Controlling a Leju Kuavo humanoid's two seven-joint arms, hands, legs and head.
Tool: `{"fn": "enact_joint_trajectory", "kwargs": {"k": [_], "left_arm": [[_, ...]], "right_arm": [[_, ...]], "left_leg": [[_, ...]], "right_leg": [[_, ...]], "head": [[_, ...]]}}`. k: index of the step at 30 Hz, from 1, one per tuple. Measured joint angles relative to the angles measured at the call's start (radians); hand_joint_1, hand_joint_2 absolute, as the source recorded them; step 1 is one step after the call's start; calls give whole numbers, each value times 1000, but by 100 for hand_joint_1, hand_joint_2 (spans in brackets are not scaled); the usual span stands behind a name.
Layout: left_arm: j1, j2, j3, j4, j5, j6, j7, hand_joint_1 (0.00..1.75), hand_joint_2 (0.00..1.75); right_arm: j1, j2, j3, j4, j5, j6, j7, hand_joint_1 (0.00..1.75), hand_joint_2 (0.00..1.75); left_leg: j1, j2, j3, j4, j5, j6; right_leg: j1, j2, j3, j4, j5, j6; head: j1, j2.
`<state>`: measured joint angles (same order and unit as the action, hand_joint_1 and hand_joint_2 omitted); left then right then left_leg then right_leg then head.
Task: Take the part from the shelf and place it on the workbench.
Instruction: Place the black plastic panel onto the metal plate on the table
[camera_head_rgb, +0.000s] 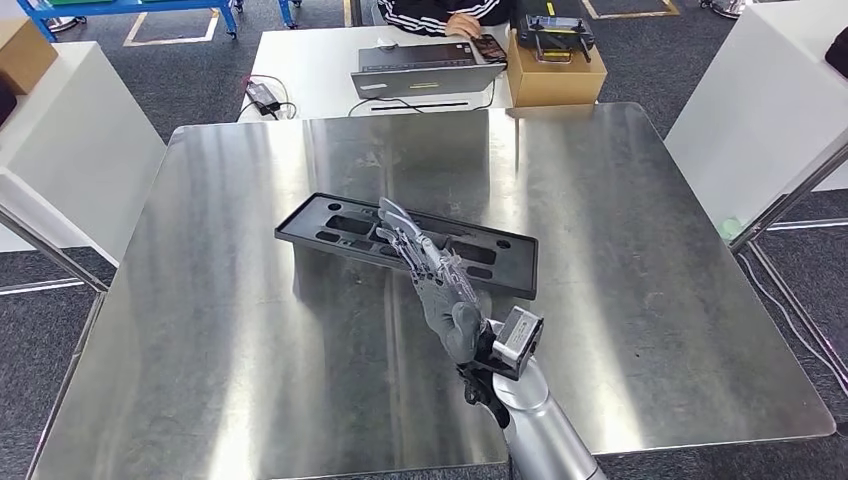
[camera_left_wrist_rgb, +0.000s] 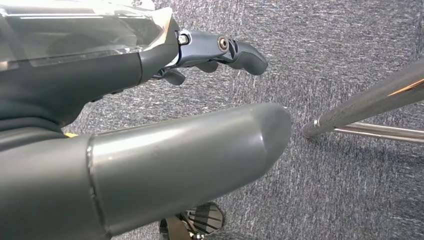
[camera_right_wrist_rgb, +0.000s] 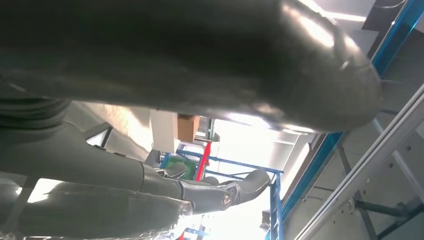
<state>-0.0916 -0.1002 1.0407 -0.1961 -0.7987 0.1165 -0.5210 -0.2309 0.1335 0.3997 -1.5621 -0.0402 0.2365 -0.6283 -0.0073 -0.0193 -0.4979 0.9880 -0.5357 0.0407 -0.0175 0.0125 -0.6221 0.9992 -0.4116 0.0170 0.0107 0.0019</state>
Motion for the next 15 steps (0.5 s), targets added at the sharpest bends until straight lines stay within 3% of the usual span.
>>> {"fn": "enact_joint_trajectory", "kwargs": {"k": [3, 5, 6, 8, 10, 11, 13, 15], "left_arm": [[0, 1, 0, 0, -5, -2, 2, 0, 0], [-1, 0, 0, 0, -7, -5, 5, 0, 0], [-2, -1, 0, 0, -7, -7, 6, 0, 0], [-1, -1, 0, 0, -7, -11, 7, 0, 0], [0, -1, 0, 0, -8, -12, 9, 0, 0], [0, -2, 0, 0, -8, -12, 10, 0, 0], [-1, -2, 0, 0, -8, -13, 10, 0, 0], [-2, -2, 0, 0, -9, -17, 10, 0, 0]], "right_arm": [[1, 0, -6, 0, -1, 0, 0, 0, 0], [2, -1, -13, -2, 0, -2, 0, 0, 0], [3, -2, -18, -2, 0, -3, 0, 0, 0], [10, -6, -26, -3, 1, -5, 0, 0, 0], [22, -11, -34, -3, 3, -6, 0, 0, 0], [27, -14, -37, -3, 5, -7, 0, 0, 0], [30, -17, -43, -3, 7, -11, 0, 0, 0], [32, -19, -46, -3, 9, -15, -1, 0, 0]], "left_leg": [[1, 1, 3, -7, 12, 12], [8, 5, 14, -31, 33, 24], [11, 8, 18, -42, 41, 28], [12, 12, 16, -44, 45, 31], [11, 14, 13, -41, 45, 30], [12, 14, 12, -38, 44, 29], [14, 14, 10, -29, 38, 20], [12, 11, 3, -17, 31, 8]], "right_leg": [[2, 1, 4, -7, 7, 16], [5, -1, -5, 10, -9, 23], [7, -2, -21, 47, -31, 20], [4, -3, -74, 178, -90, 15], [1, -4, -104, 264, -114, 23], [-1, -4, -91, 250, -103, 32], [-8, -7, -17, 123, -59, 52], [-6, -6, 46, 19, -34, 52]], "head": [[0, 0], [1, 0], [2, 0], [3, 0], [3, 0], [3, 0], [3, 0], [3, 0]]}}
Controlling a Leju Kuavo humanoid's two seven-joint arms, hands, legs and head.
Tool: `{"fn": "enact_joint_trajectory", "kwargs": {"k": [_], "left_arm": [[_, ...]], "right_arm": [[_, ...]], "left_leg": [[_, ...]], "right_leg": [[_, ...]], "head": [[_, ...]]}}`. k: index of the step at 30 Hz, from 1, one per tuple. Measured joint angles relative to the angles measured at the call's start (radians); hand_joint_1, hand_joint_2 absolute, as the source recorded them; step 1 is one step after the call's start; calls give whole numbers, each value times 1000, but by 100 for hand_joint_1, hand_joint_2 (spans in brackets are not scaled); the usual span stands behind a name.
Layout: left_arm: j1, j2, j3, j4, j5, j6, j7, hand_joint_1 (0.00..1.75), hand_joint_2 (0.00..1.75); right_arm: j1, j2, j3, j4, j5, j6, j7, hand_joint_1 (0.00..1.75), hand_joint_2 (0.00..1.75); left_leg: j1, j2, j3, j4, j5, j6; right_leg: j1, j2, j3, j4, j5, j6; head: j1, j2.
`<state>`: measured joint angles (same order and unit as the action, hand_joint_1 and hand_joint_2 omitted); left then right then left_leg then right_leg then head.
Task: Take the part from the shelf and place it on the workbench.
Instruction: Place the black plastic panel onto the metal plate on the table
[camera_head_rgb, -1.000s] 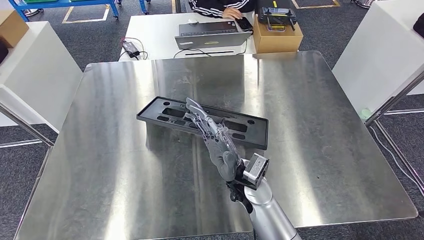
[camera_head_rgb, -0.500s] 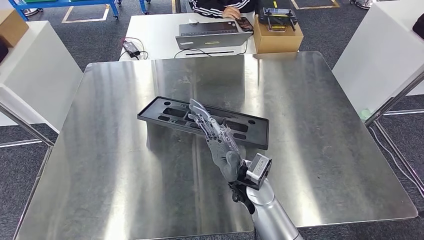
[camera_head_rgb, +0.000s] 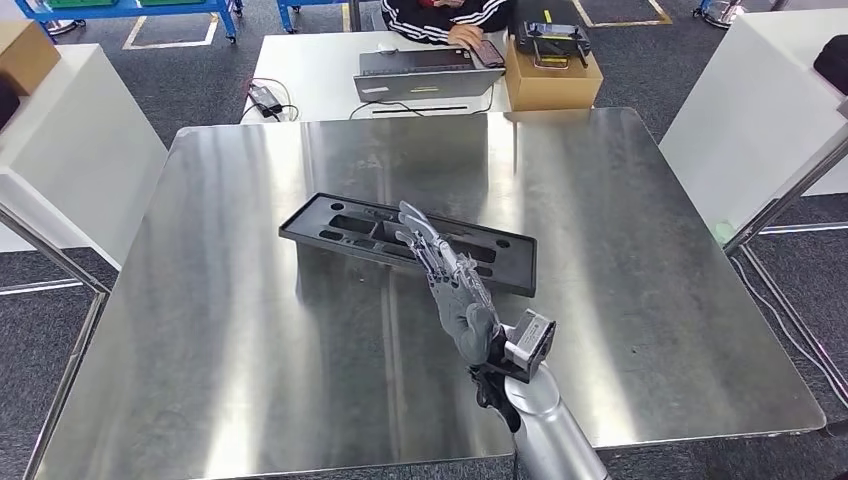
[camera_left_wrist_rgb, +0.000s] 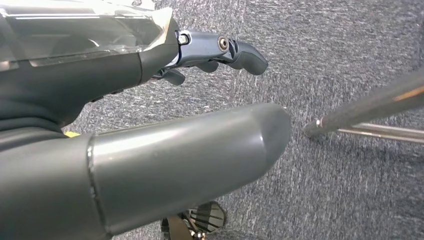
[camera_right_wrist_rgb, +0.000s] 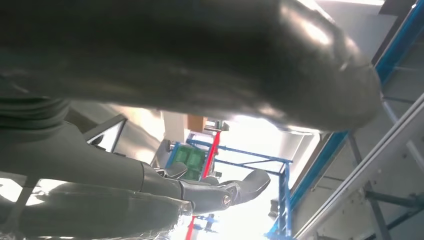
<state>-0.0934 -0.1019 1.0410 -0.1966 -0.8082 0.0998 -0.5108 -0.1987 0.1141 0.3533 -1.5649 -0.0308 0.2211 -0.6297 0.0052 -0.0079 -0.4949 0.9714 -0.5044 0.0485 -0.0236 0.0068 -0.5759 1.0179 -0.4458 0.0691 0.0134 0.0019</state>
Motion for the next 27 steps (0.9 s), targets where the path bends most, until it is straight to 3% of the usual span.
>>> {"fn": "enact_joint_trajectory", "kwargs": {"k": [2, 4, 6, 8, 9, 10, 11, 12, 14, 16, 19, 20, 22, 24, 25, 26, 27], "left_arm": [[-1, 1, 0, 0, -4, -4, 0, 0, 0], [-2, 1, 0, 0, -7, -10, 0, 0, 0], [-3, 1, 0, 0, -8, -14, 0, 0, 0], [-4, 0, 0, 0, -7, -15, 0, 0, 0], [-4, 0, 0, 0, -6, -15, 0, 0, 0], [-4, 0, 1, 0, -4, -16, 0, 0, 0], [-4, 0, 1, 0, -2, -16, 1, 0, 0], [-4, 0, 1, 0, 0, -16, 1, 0, 0], [-5, 1, 2, 0, 2, -16, 1, 0, 0], [-7, 1, 2, 0, 3, -16, 1, 0, 0], [-7, 1, 2, 0, 4, -16, 0, 0, 0], [-8, 0, 2, 0, 4, -16, 0, 0, 0], [-9, 0, 2, 0, 5, -17, 0, 0, 0], [-8, 0, 2, -1, 5, -17, 0, 0, 0], [-8, 0, 2, -1, 5, -18, 0, 0, 0], [-8, 0, 3, 0, 5, -19, 1, 0, 0], [-8, -1, 3, 0, 5, -19, 1, 0, 0]], "right_arm": [[3, -3, -4, 0, 2, -6, -2, 0, 0], [5, -6, -8, 0, 2, -13, -3, 0, 0], [6, -6, -11, 0, 2, -18, -3, 0, 0], [10, -8, -16, 0, 2, -22, -3, 0, 0], [14, -9, -18, 0, 2, -23, -3, 0, 0], [18, -10, -20, 0, 3, -25, -3, 0, 0], [21, -11, -22, 0, 3, -27, -3, 0, 0], [23, -11, -23, 0, 3, -28, -3, 0, 0], [25, -11, -25, -2, 3, -30, -3, 0, 0], [25, -11, -26, -5, 3, -31, -3, 0, 0], [27, -11, -27, -9, 4, -31, -3, 0, 0], [27, -12, -28, -10, 4, -31, -3, 0, 0], [28, -14, -29, -11, 3, -32, -3, 0, 0], [31, -17, -30, -11, 3, -33, -3, 0, 0], [33, -18, -30, -11, 3, -33, -3, 0, 0], [35, -20, -30, -11, 3, -33, -3, 0, 0], [36, -21, -30, -11, 3, -33, -3, 0, 0]], "left_leg": [[-2, -2, -9, 10, -2, -9], [0, -2, -15, 19, -8, -17], [5, 1, -38, 71, -54, -27], [8, 4, -90, 194, -130, -35], [8, 4, -115, 254, -158, -37], [9, 4, -128, 290, -167, -38], [9, 4, -122, 287, -154, -37], [8, 4, -95, 247, -126, -33], [7, 4, -11, 104, -67, -24], [0, 2, 36, 17, -44, -18], [-7, 3, 23, 4, -25, -5], [-6, 4, 16, -1, -14, 3], [-3, 9, -1, -9, 12, 17], [-6, 10, -26, -7, 32, 24], [-8, 11, -39, -6, 41, 24], [-9, 11, -51, -4, 48, 23], [-10, 10, -62, -1, 54, 22]], "right_leg": [[4, 3, 10, -16, 0, -12], [-2, 3, 1, -19, 1, -24], [-6, 1, -5, -22, 8, -39], [-3, -2, -16, -22, 15, -54], [0, -4, -23, -22, 19, -58], [2, -6, -29, -21, 23, -61], [3, -7, -35, -21, 27, -63], [4, -7, -39, -20, 32, -62], [6, -7, -45, -20, 42, -55], [7, -7, -48, -21, 53, -43], [6, -9, -53, -26, 70, -20], [8, -9, -62, -18, 60, -18], [10, -8, -94, 57, -6, -26], [10, -8, -130, 189, -85, -32], [9, -8, -135, 238, -105, -28], [10, -8, -125, 255, -106, -20], [10, -8, -94, 230, -94, -12]], "head": [[-1, 0], [-1, 0], [-2, 0], [-3, 0], [-3, 0], [-3, 0], [-3, 0], [-3, 0], [-3, 0], [-2, 0], [-2, 0], [0, 0], [3, 0], [5, 0], [5, 0], [5, 0], [5, 0]]}}
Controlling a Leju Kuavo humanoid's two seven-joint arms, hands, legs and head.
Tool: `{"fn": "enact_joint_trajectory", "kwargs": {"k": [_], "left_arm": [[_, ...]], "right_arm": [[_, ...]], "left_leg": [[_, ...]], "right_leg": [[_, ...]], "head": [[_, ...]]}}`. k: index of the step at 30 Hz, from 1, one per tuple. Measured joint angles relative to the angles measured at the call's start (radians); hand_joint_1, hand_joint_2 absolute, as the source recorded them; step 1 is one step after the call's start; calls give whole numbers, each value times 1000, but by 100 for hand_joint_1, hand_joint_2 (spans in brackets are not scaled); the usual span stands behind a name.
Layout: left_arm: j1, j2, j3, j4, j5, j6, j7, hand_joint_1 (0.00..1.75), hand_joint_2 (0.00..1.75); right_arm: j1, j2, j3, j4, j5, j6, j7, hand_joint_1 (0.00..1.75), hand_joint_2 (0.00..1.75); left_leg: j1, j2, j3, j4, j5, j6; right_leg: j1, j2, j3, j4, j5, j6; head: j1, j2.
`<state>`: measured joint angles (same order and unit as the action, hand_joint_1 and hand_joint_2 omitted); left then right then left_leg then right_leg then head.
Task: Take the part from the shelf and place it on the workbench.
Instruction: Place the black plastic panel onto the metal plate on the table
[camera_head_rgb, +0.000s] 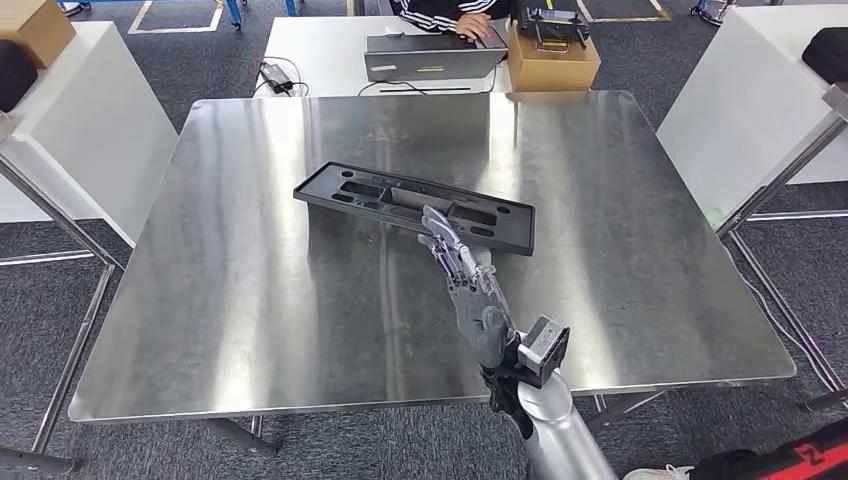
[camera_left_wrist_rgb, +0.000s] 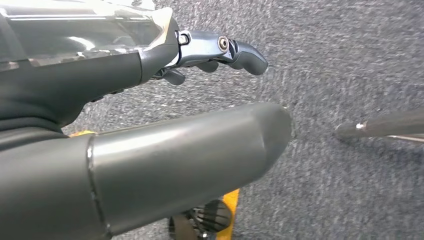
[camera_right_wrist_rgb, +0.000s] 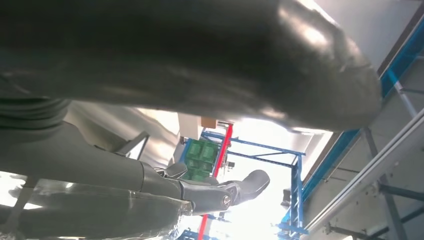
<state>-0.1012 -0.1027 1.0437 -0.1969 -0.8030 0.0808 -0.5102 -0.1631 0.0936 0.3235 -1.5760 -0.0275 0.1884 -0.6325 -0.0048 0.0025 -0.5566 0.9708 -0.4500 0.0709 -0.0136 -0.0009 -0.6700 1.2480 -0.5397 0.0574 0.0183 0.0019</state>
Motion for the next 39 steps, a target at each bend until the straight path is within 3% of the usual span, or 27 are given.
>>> {"fn": "enact_joint_trajectory", "kwargs": {"k": [1, 3, 5, 6, 8, 10, 12, 13, 14, 15, 17, 19, 20, 22, 24, 25, 27, 28, 29, 30, 32, 34, 35, 36, 38, 39], "left_arm": [[0, 0, 0, 0, 0, 0, 0, 0, 0], [0, -1, 0, 0, 0, 0, 0, 0, 0], [0, -1, 1, 0, 0, -1, 0, 0, 0], [0, -2, 1, 0, 0, -2, 0, 0, 0], [1, 0, 2, 0, 0, -6, -1, 0, 0], [2, 0, 3, 0, 0, -8, -1, 0, 0], [2, 0, 3, 0, -1, -9, -1, 0, 0], [2, 0, 3, 0, -2, -9, -1, 0, 0], [2, 0, 3, 0, -2, -9, -1, 0, 0], [3, 0, 3, 0, -2, -9, -1, 0, 0], [2, 0, 3, 0, -3, -9, 0, 0, 0], [1, 0, 3, 0, -5, -8, 0, 0, 0], [0, 0, 3, 0, -7, -7, 0, 0, 0], [1, 0, 3, -1, -11, -6, 2, 0, 0], [1, -1, 3, -1, -13, -6, 4, 0, 0], [1, -1, 3, -1, -13, -6, 5, 0, 0], [0, 0, 3, -1, -14, -6, 5, 0, 0], [0, 0, 3, -1, -14, -7, 5, 0, 0], [1, 0, 3, -1, -15, -8, 4, 0, 0], [1, -1, 3, -1, -15, -9, 4, 0, 0], [1, -1, 3, -1, -17, -9, 4, 0, 0], [1, -1, 3, -1, -19, -9, 4, 0, 0], [1, -1, 3, -1, -21, -10, 4, 0, 0], [1, -1, 3, -1, -23, -10, 4, 0, 0], [3, 0, 3, -1, -26, -10, 4, 0, 0], [4, 1, 3, -1, -27, -10, 4, 0, 0]], "right_arm": [[0, 0, 0, 0, 0, 0, 0, 0, 0], [-1, 0, 0, -1, 0, 0, 0, 0, 0], [-2, 0, 0, -3, 0, 0, 0, 0, 0], [-2, 0, 0, -4, 1, -1, 0, 0, 0], [-3, 0, -1, -6, 2, -6, 0, 0, 0], [0, 0, -3, -11, 4, -12, -2, 0, 0], [6, 0, -10, -19, 4, -19, -6, 0, 0], [12, -1, -16, -23, 3, -22, -8, 0, 0], [18, -1, -24, -28, 3, -24, -10, 0, 0], [24, -2, -32, -34, 2, -26, -12, 0, 0], [32, -3, -46, -47, -1, -27, -14, 0, 0], [38, -3, -60, -63, -3, -29, -16, 0, 0], [41, -3, -66, -72, -5, -30, -17, 0, 0], [49, -3, -80, -85, -8, -30, -19, 0, 0], [56, -4, -92, -93, -8, -28, -20, 0, 0], [59, -4, -97, -95, -8, -25, -20, 0, 0], [62, -4, -104, -97, -4, -21, -21, 0, 0], [65, -5, -107, -97, -1, -20, -21, 0, 0], [68, -5, -110, -97, 4, -19, -22, 0, 0], [71, -5, -112, -97, 9, -19, -22, 0, 0], [76, -5, -114, -97, 16, -18, -23, 0, 0], [77, -4, -115, -100, 21, -18, -24, 0, 0], [77, -3, -115, -103, 23, -18, -25, 0, 0], [78, -3, -116, -105, 25, -19, -27, 0, 0], [84, -2, -118, -107, 29, -21, -28, 0, 0], [87, -1, -119, -107, 31, -22, -28, 0, 0]], "left_leg": [[-1, -1, -10, 4, 5, -2], [-3, -2, -26, 14, 13, -8], [-5, -3, -33, 19, 22, -17], [-5, -3, -35, 19, 28, -23], [-3, -5, -45, 29, 19, -35], [2, -6, -71, 88, -48, -49], [10, -6, -108, 211, -138, -62], [15, -6, -120, 266, -161, -69], [20, -6, -120, 297, -160, -74], [26, -5, -103, 293, -139, -79], [37, -5, -23, 187, -85, -88], [37, -9, 51, 68, -76, -91], [34, -11, 65, 39, -83, -88], [25, -12, 56, 33, -77, -71], [21, -8, 41, 29, -59, -44], [21, -6, 31, 27, -48, -30], [18, -3, 6, 26, -26, -14], [16, -2, -7, 27, -15, -11], [13, -1, -22, 27, -4, -10], [10, -1, -35, 28, 7, -10], [6, -2, -58, 28, 27, -12], [3, -3, -74, 29, 46, -19], [2, -3, -78, 29, 55, -24], [1, -3, -81, 27, 63, -29], [2, -4, -86, 28, 72, -40], [3, -5, -92, 39, 54, -46]], "right_leg": [[0, 0, 49, -62, 18, 6], [4, 0, 151, -212, 34, 1], [10, 1, 191, -280, 33, -12], [13, 1, 190, -282, 39, -18], [2, -1, 179, -286, 51, -34], [-9, -4, 164, -290, 69, -53], [-8, -7, 144, -289, 84, -59], [-8, -8, 133, -288, 92, -57], [-9, -8, 122, -285, 99, -53], [-11, -9, 110, -281, 106, -49], [-16, -9, 87, -267, 115, -40], [-15, -9, 69, -253, 123, -28], [-12, -9, 64, -250, 129, -20], [-8, -9, 60, -253, 143, 2], [-9, -8, 43, -234, 125, 9], [-10, -7, 27, -201, 93, 5], [-10, -6, -15, -74, 4, -11], [-9, -5, -29, -8, -27, -12], [-8, -5, -32, 38, -39, -7], [-6, -4, -18, 50, -31, 0], [-2, -4, 65, -37, 12, 11], [6, -3, 175, -197, 18, 0], [9, -2, 208, -254, 12, -8], [13, -2, 223, -287, 5, -15], [8, -4, 213, -295, 16, -26], [2, -5, 206, -294, 24, -35]], "head": [[0, 0], [-1, 0], [-1, 0], [-1, 0], [-1, 0], [-2, 0], [-3, 0], [-3, 0], [-4, 0], [-3, 0], [-4, 0], [-3, 0], [-3, 0], [-1, 0], [0, 0], [2, 0], [5, 0], [6, 0], [6, 0], [6, 0], [6, 0], [6, 0], [5, 0], [5, 0], [4, 0], [3, 0]]}}
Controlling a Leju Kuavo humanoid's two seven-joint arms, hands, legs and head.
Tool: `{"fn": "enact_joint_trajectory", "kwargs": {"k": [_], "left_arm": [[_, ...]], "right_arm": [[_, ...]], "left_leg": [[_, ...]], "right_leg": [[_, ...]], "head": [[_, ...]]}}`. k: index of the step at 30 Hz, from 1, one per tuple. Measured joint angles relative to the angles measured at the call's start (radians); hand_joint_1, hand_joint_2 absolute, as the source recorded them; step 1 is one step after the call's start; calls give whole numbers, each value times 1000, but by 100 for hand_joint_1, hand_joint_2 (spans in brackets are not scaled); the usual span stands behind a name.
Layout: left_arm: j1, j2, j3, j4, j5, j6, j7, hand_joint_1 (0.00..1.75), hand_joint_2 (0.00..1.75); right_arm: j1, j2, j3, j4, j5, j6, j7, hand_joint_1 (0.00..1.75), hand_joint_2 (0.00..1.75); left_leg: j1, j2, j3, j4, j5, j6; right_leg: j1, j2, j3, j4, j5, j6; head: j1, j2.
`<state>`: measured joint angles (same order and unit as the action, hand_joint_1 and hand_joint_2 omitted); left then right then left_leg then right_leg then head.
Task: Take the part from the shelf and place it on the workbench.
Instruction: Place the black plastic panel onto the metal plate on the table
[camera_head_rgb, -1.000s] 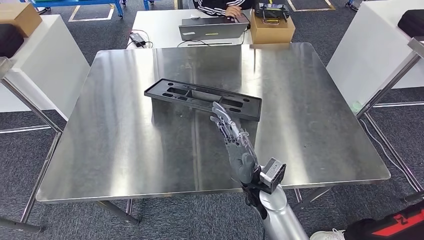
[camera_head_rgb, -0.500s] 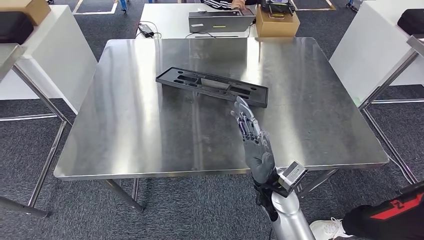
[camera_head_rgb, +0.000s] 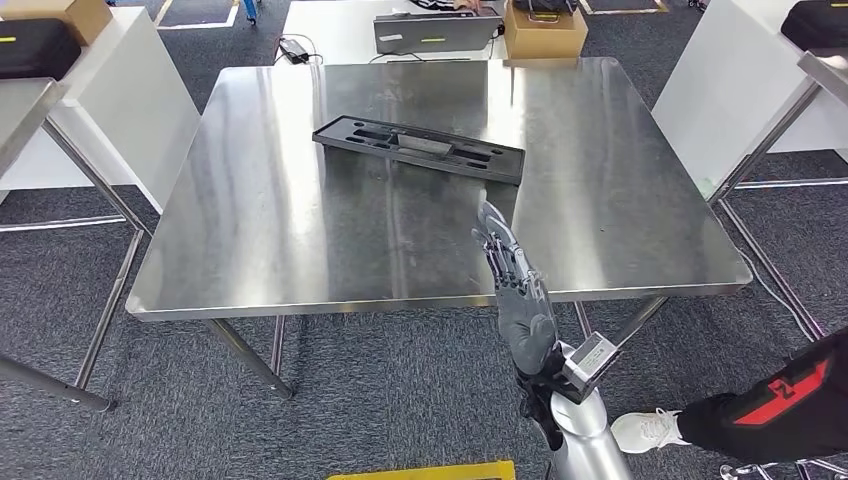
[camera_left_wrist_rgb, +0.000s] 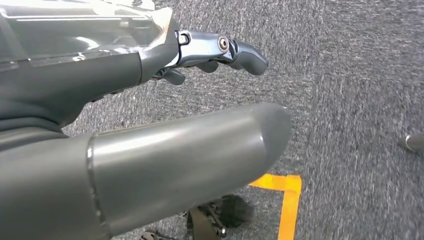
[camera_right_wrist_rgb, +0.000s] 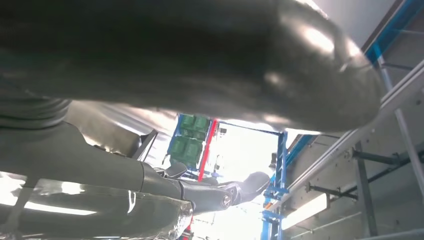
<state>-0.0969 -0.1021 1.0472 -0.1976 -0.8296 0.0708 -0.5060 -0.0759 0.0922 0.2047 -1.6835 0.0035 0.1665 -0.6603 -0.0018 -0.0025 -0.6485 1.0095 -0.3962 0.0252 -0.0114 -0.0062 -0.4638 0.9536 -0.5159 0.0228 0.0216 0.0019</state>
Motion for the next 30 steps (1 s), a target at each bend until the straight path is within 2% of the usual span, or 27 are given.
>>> {"fn": "enact_joint_trajectory", "kwargs": {"k": [1, 3, 4, 5, 6, 7, 8, 9, 10, 11, 12, 14, 15, 16, 17, 19, 20, 21, 22, 23, 24, 25, 26, 27, 28, 29, 30], "left_arm": [[2, 1, 0, 0, 0, 0, 0, 0, 0], [2, 1, 0, 0, 1, 1, -3, 0, 0], [2, 2, 0, 0, 2, 1, -6, 0, 0], [2, 2, 1, 0, 3, 1, -9, 0, 0], [2, 3, 1, 0, 5, 2, -13, 0, 0], [2, 3, 1, 0, 6, 2, -16, 0, 0], [1, 4, 2, 0, 8, 4, -19, 0, 0], [0, 4, 2, 0, 11, 7, -22, 0, 0], [-1, 5, 4, -1, 13, 10, -23, 0, 0], [-3, 5, 7, -1, 14, 13, -24, 0, 0], [-4, 6, 10, -1, 15, 16, -25, 0, 0], [-3, 6, 16, -1, 15, 19, -26, 0, 0], [-3, 6, 18, -1, 15, 20, -28, 0, 0], [-4, 5, 19, -2, 15, 21, -30, 0, 0], [-4, 5, 19, -2, 14, 22, -33, 0, 0], [-5, 7, 20, -4, 14, 24, -42, 0, 0], [-5, 7, 21, -4, 14, 25, -45, 0, 0], [-5, 7, 23, -4, 15, 26, -49, 0, 0], [-5, 7, 25, -4, 15, 27, -50, 0, 0], [-5, 7, 27, -4, 15, 28, -51, 0, 0], [-5, 6, 29, -4, 15, 30, -52, 0, 0], [-5, 6, 31, -4, 14, 32, -52, 0, 0], [-6, 6, 33, -4, 14, 35, -52, 0, 0], [-6, 6, 35, -4, 13, 37, -51, 0, 0], [-6, 6, 37, -4, 11, 39, -50, 0, 0], [-5, 6, 39, -4, 8, 41, -49, 0, 0], [-5, 7, 41, -4, 5, 43, -48, 0, 0]], "right_arm": [[3, 1, -1, 0, 3, 0, 0, 0, 0], [8, 3, -2, 0, 8, -1, 0, 0, 0], [10, 4, -2, 1, 11, -1, 0, 0, 0], [12, 5, -2, 2, 15, -2, 0, 0, 0], [14, 5, -1, 4, 22, -4, 1, 0, 0], [15, 6, -1, 7, 29, -7, 3, 0, 0], [16, 6, 0, 11, 37, -11, 7, 0, 0], [16, 7, 1, 17, 44, -16, 12, 0, 0], [15, 8, 2, 25, 50, -22, 18, 0, 0], [14, 11, 3, 37, 57, -31, 22, 0, 0], [13, 13, 4, 52, 65, -41, 25, 0, 0], [11, 14, 5, 84, 79, -63, 25, 0, 0], [10, 14, 5, 101, 83, -75, 26, 0, 0], [9, 14, 4, 118, 85, -87, 28, 0, 0], [7, 14, 2, 137, 85, -102, 31, 0, 0], [6, 15, -4, 186, 87, -142, 40, 0, 0], [7, 16, -10, 215, 90, -165, 43, 0, 0], [9, 18, -18, 251, 94, -190, 41, 0, 0], [10, 21, -25, 285, 97, -211, 35, 0, 0], [11, 24, -33, 318, 97, -226, 29, 0, 0], [10, 28, -41, 349, 95, -237, 24, 0, 0], [9, 32, -48, 376, 92, -246, 24, 0, 0], [6, 37, -58, 407, 89, -259, 26, 0, 0], [1, 41, -71, 447, 86, -277, 26, 0, 0], [-5, 43, -87, 496, 85, -302, 22, 0, 0], [-14, 44, -107, 559, 83, -336, 12, 0, 0], [-26, 45, -132, 633, 82, -376, 1, 0, 0]], "left_leg": [[2, -1, -9, 27, -37, -6], [9, -1, -35, 134, -146, -17], [12, 0, -46, 198, -184, -22], [15, -1, -50, 248, -196, -27], [18, 0, -42, 272, -185, -31], [22, 0, -20, 263, -157, -34], [27, 0, 19, 220, -129, -37], [30, 0, 66, 157, -117, -40], [30, -2, 110, 92, -119, -40], [29, -4, 141, 42, -129, -38], [25, -5, 154, 16, -140, -34], [18, -4, 146, 6, -133, -13], [16, -3, 138, 3, -123, 0], [15, -1, 128, -1, -110, 15], [15, 2, 115, -4, -97, 27], [12, 3, 86, -4, -71, 37], [10, 4, 70, -3, -59, 38], [8, 4, 53, -3, -45, 38], [6, 4, 37, -2, -32, 37], [3, 3, 21, -2, -19, 35], [2, 4, 7, -2, -7, 33], [0, 3, -3, -1, 5, 29], [-1, 4, -9, -3, 16, 24], [0, 5, -11, -5, 27, 18], [0, 6, -12, -9, 38, 12], [2, 5, -12, -14, 48, 6], [4, 4, -16, -11, 45, 0]], "right_leg": [[-6, -2, -7, -1, 10, -10], [-8, -5, -26, 0, 33, -22], [-7, -6, -38, 2, 44, -24], [-7, -7, -53, 5, 54, -22], [-8, -8, -68, 9, 62, -19], [-9, -8, -83, 16, 69, -15], [-11, -8, -98, 25, 74, -10], [-12, -9, -113, 36, 78, -6], [-11, -9, -125, 46, 82, 0], [-10, -9, -135, 54, 87, 8], [-8, -10, -141, 58, 93, 17], [-8, -10, -147, 58, 106, 36], [-9, -9, -154, 64, 99, 40], [-10, -8, -166, 85, 77, 38], [-11, -6, -182, 123, 40, 33], [-11, -3, -213, 242, -42, 24], [-11, -2, -220, 298, -63, 27], [-11, -1, -215, 331, -64, 35], [-9, 0, -195, 331, -46, 44], [-8, 0, -158, 297, -22, 51], [-5, 1, -107, 233, -6, 51], [-1, 1, -47, 149, -7, 43], [4, 1, -3, 78, -16, 32], [9, 1, 24, 27, -27, 23], [14, 1, 34, 1, -32, 15], [12, 1, 26, -2, -24, 9], [7, -1, 20, -5, -13, 2]], "head": [[-2, 0], [-4, 0], [-5, 0], [-5, 0], [-5, 0], [-5, 0], [-5, 0], [-5, 0], [-5, 0], [-5, 0], [-4, 0], [-4, 0], [-4, 0], [-3, 0], [-2, 0], [2, 0], [2, 0], [2, 0], [2, 0], [2, 0], [2, 0], [2, 0], [1, 0], [0, 0], [-2, 0], [-3, 0], [-3, 0]]}}
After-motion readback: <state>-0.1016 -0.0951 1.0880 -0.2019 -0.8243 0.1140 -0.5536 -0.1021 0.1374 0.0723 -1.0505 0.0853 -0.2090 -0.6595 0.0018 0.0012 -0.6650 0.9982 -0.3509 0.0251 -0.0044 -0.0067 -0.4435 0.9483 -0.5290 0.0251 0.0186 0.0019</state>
